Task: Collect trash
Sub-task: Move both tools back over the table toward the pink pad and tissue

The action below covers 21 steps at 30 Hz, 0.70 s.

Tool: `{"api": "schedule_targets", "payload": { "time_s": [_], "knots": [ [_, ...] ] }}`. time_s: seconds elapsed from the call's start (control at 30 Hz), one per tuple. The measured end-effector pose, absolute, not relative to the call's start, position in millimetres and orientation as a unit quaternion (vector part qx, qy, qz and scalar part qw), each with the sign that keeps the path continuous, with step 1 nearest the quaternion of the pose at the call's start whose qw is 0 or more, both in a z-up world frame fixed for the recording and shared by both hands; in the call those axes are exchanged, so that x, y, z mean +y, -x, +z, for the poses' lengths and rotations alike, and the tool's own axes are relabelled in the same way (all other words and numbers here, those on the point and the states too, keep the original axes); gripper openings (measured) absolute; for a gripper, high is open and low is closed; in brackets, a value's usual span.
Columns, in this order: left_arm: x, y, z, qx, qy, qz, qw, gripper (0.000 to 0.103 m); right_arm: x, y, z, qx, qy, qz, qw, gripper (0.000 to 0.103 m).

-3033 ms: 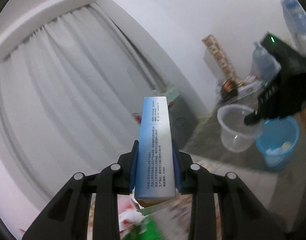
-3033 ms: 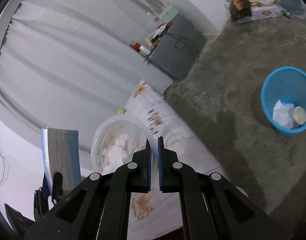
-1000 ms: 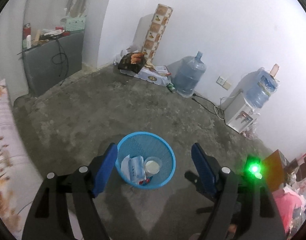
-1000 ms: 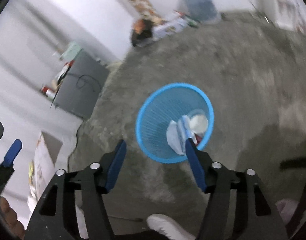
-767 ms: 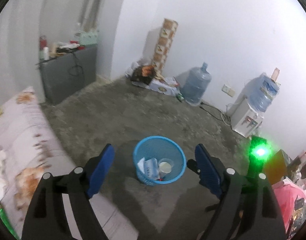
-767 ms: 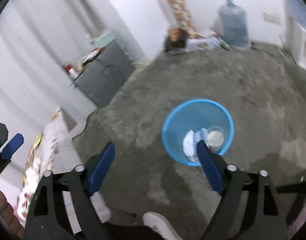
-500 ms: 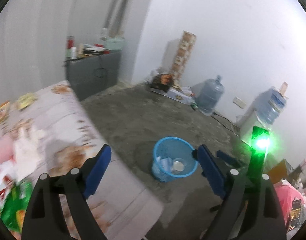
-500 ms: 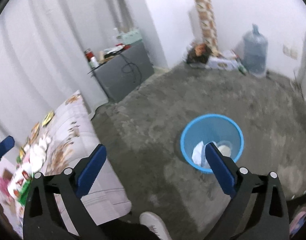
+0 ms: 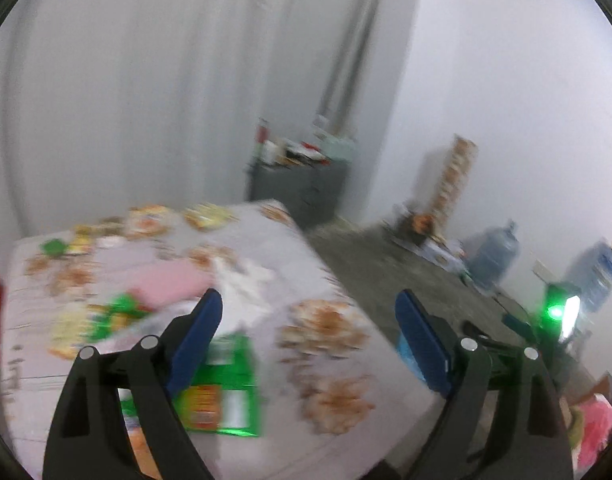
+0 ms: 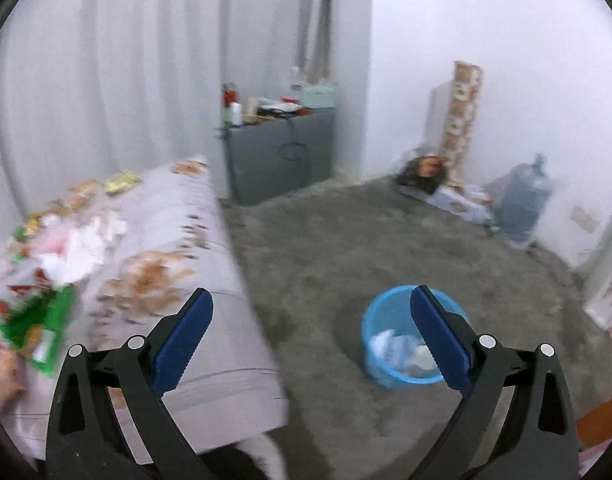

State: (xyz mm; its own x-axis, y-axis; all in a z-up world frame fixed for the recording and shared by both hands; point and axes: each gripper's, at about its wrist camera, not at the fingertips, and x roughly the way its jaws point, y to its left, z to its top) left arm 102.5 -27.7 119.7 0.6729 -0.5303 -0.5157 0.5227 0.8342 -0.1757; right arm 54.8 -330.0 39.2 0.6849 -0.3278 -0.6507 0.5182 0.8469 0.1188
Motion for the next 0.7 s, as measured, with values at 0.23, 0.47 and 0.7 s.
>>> {"api": "schedule_targets", "payload": {
  "time_s": [0.23,0.47,0.7],
  "knots": [
    [81,-83,131,0.247,0.029,-0.172,0.953,0.086,-311,-69,44,0.307,-0.231,-0.109,0.917,0.095],
    [143,-65,96,0.287,0.051,-0.128,0.948,0.086,-268,-92,44,0.336,-0.238,-0.026,0.911,0.093],
    [130,-56,52,0.326,0.003,-0.153,0.933,0.086,-244,-109,33,0.375,-0.249,0.010,0.893,0.080]
  ]
}}
